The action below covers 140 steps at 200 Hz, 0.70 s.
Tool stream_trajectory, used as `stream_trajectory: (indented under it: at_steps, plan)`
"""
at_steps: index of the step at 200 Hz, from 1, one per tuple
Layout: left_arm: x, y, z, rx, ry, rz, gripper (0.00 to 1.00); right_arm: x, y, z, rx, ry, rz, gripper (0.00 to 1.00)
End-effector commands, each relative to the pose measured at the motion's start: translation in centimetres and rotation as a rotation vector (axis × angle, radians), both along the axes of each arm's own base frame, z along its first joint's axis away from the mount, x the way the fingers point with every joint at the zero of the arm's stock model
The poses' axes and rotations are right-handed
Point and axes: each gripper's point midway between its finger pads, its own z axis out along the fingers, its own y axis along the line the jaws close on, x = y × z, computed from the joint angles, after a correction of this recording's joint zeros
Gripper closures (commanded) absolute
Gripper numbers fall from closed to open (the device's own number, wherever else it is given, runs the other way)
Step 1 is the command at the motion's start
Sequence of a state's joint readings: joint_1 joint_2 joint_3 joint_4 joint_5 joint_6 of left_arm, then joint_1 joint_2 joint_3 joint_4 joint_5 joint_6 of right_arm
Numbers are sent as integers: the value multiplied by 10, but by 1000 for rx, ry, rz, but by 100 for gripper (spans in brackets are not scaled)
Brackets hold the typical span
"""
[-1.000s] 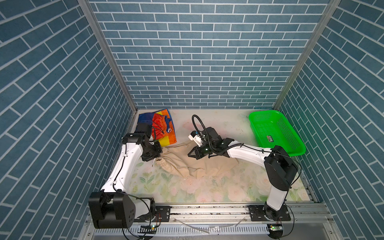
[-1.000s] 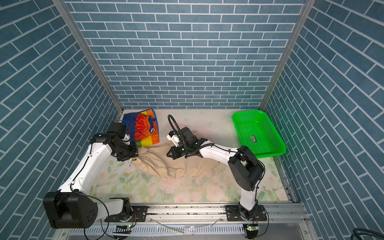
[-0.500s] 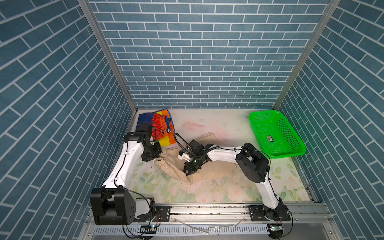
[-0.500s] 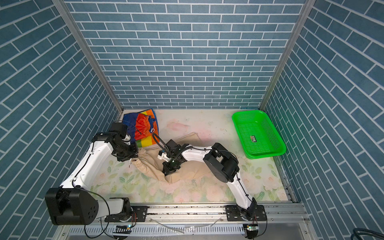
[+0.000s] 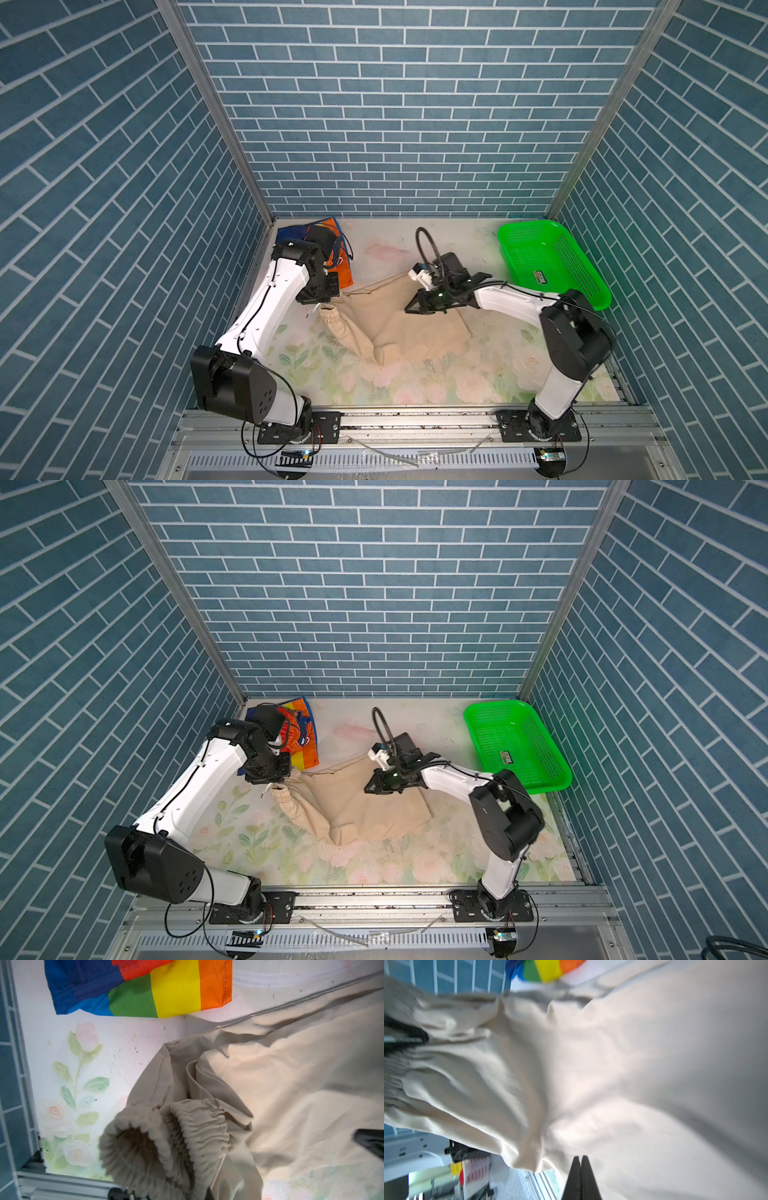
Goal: Fold and stack the shorts
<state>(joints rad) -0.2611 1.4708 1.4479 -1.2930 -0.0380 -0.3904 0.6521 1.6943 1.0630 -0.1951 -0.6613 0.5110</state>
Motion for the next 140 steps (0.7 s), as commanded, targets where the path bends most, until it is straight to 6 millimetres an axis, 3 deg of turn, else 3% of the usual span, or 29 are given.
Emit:
stream_trajectory:
  at_steps: [1, 33, 79, 108, 140]
  plan:
    - [-8, 9, 11, 144, 41, -49, 96, -15, -51, -38, -134, 109, -144, 100]
    - [2, -16, 25, 230, 29, -141, 96, -31, -110, -71, -149, 255, -303, 100]
    - [19, -66, 39, 306, 27, -274, 96, -53, -152, -110, -258, 304, -394, 100]
    - [29, -103, 41, 319, 27, -337, 96, -55, -158, -126, -283, 305, -417, 100]
    - [33, -170, 23, 252, 37, -412, 95, -58, -161, -134, -297, 302, -421, 100]
